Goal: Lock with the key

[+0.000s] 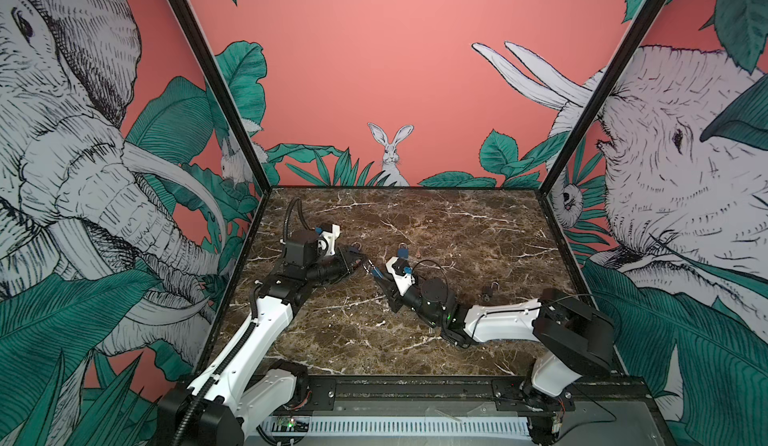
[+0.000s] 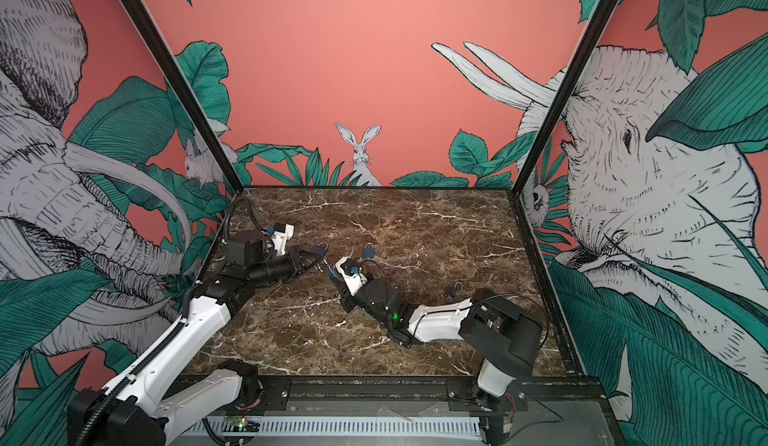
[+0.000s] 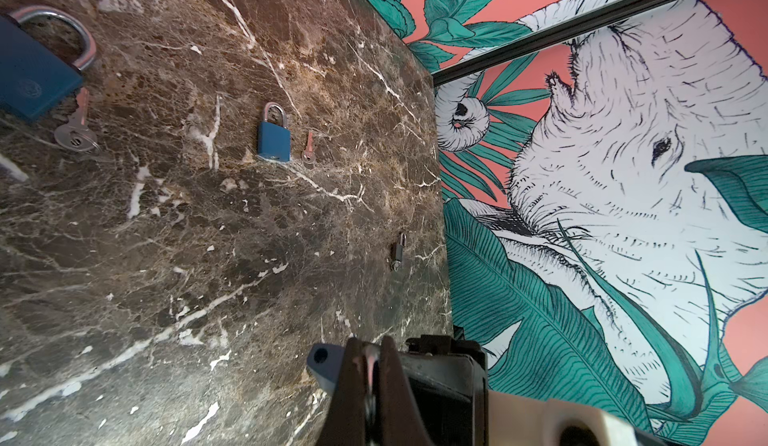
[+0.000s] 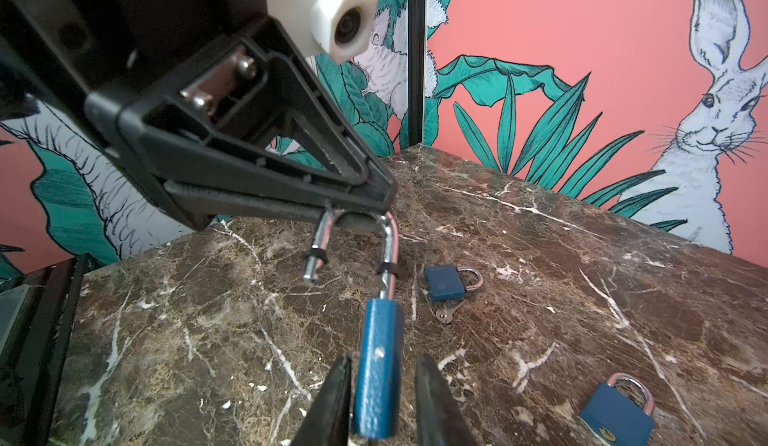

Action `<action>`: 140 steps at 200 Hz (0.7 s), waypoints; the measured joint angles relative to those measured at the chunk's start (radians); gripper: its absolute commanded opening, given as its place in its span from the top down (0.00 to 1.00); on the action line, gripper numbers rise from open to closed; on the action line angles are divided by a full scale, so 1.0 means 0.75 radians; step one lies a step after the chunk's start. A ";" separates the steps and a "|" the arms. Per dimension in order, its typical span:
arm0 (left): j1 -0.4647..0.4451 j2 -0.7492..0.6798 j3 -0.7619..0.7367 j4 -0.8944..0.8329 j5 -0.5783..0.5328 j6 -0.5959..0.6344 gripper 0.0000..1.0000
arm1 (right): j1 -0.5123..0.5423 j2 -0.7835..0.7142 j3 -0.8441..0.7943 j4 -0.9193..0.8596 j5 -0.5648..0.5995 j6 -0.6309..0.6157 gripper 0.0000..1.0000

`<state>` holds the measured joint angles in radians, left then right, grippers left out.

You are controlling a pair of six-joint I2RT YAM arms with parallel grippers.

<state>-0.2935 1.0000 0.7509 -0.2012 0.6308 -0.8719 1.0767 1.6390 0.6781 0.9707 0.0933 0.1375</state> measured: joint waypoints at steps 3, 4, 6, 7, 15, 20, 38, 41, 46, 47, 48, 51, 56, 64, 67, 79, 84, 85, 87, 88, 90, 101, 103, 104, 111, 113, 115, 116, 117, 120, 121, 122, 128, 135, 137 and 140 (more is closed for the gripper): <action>0.000 0.000 0.000 0.001 0.000 0.000 1.00 | -0.002 0.000 0.001 -0.001 -0.001 0.001 0.75; 0.000 0.000 0.000 0.000 0.001 -0.001 1.00 | -0.002 0.000 0.002 -0.002 -0.001 0.001 0.75; 0.000 0.000 0.000 0.000 0.000 0.000 1.00 | -0.004 0.000 0.003 -0.003 -0.001 0.001 0.75; 0.000 0.000 0.000 0.000 0.001 -0.001 1.00 | -0.004 0.000 0.003 -0.004 -0.002 0.002 0.75; 0.000 0.000 0.000 0.001 0.000 -0.001 1.00 | -0.005 0.000 0.006 -0.006 -0.003 0.002 0.75; 0.000 0.000 0.000 0.001 0.000 -0.001 1.00 | -0.006 0.000 0.008 -0.007 -0.005 0.003 0.75; 0.000 0.000 0.000 0.001 0.001 -0.001 1.00 | -0.006 0.000 0.012 -0.008 -0.010 0.008 0.75; 0.000 0.000 0.000 0.001 0.001 -0.001 1.00 | -0.006 0.000 0.012 -0.009 -0.011 0.010 0.75; 0.000 0.000 0.000 0.001 0.001 -0.001 1.00 | -0.006 0.000 0.012 -0.009 -0.011 0.010 0.75; 0.000 0.000 0.000 0.001 0.001 -0.001 1.00 | -0.006 0.000 0.012 -0.010 -0.011 0.011 0.75; 0.000 0.000 0.000 0.001 0.000 -0.001 1.00 | -0.006 0.000 0.012 -0.010 -0.012 0.011 0.75; 0.000 0.000 0.000 0.001 0.001 -0.001 1.00 | -0.006 0.000 0.012 -0.012 -0.013 0.011 0.75; 0.000 0.000 0.000 0.001 0.001 -0.001 1.00 | -0.006 0.000 0.012 -0.014 -0.015 0.012 0.75; 0.000 0.000 0.000 0.001 0.001 -0.002 1.00 | -0.006 0.000 0.012 -0.015 -0.020 0.014 0.75; 0.000 0.000 0.000 0.001 0.001 -0.002 1.00 | -0.006 0.000 0.012 -0.015 -0.020 0.015 0.75; 0.002 0.000 0.000 0.001 0.001 -0.002 1.00 | -0.006 0.000 0.012 -0.015 -0.027 0.017 0.74; 0.002 0.000 0.000 0.001 0.001 -0.002 1.00 | -0.006 0.000 0.012 -0.015 -0.029 0.019 0.75; 0.002 0.000 0.000 0.001 0.001 -0.002 1.00 | -0.006 0.000 0.012 -0.015 -0.029 0.019 0.75; 0.003 0.000 0.000 0.001 0.001 -0.002 1.00 | -0.006 0.000 0.012 -0.015 -0.030 0.020 0.75; 0.003 0.000 0.000 0.001 0.001 -0.002 1.00 | -0.006 0.000 0.012 -0.015 -0.030 0.020 0.75; 0.003 0.000 0.000 0.001 0.001 -0.002 1.00 | -0.006 0.000 0.012 -0.015 -0.030 0.020 0.76; 0.004 0.000 0.000 0.001 0.001 -0.002 1.00 | -0.006 0.000 0.012 -0.015 -0.031 0.022 0.77; 0.004 0.000 0.000 0.001 0.001 -0.002 1.00 | -0.006 0.000 0.012 -0.015 -0.031 0.022 0.77; 0.004 0.000 0.000 0.001 0.001 -0.002 1.00 | -0.006 0.000 0.012 -0.015 -0.031 0.021 0.77; 0.004 0.000 0.000 0.001 0.001 -0.002 1.00 | -0.006 0.000 0.012 -0.015 -0.031 0.022 0.78; 0.004 0.000 0.000 0.001 0.001 -0.002 1.00 | -0.006 0.000 0.012 -0.015 -0.031 0.023 0.78; 0.004 0.000 0.000 0.001 0.001 -0.002 1.00 | -0.006 0.000 0.012 -0.015 -0.031 0.024 0.78; 0.004 0.000 0.000 0.001 0.001 -0.002 1.00 | -0.006 0.000 0.012 -0.015 -0.031 0.024 0.79; 0.004 0.000 0.000 0.001 0.001 -0.002 1.00 | -0.006 0.000 0.012 -0.015 -0.031 0.023 0.79; 0.004 0.000 0.000 0.001 0.001 -0.002 1.00 | -0.006 0.000 0.012 -0.016 -0.031 0.023 0.79; 0.004 0.000 0.000 0.001 0.001 -0.002 1.00 | -0.006 0.000 0.012 -0.016 -0.031 0.023 0.79; 0.004 0.000 0.000 0.001 0.001 -0.002 1.00 | -0.006 0.000 0.012 -0.016 -0.031 0.024 0.80; 0.004 0.000 0.000 0.001 0.001 -0.002 1.00 | -0.008 0.000 0.012 -0.017 -0.031 0.025 0.80; 0.004 0.000 0.000 0.001 0.001 -0.002 1.00 | -0.008 0.000 0.012 -0.018 -0.031 0.025 0.81; 0.004 0.000 0.000 0.001 0.001 -0.002 1.00 | -0.008 0.000 0.012 -0.019 -0.031 0.025 0.81; 0.004 0.000 0.000 0.001 0.001 -0.003 1.00 | -0.008 0.000 0.012 -0.019 -0.031 0.026 0.82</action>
<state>-0.2909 1.0000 0.7509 -0.2008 0.6315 -0.8738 1.0710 1.6390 0.6868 0.9562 0.0704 0.1570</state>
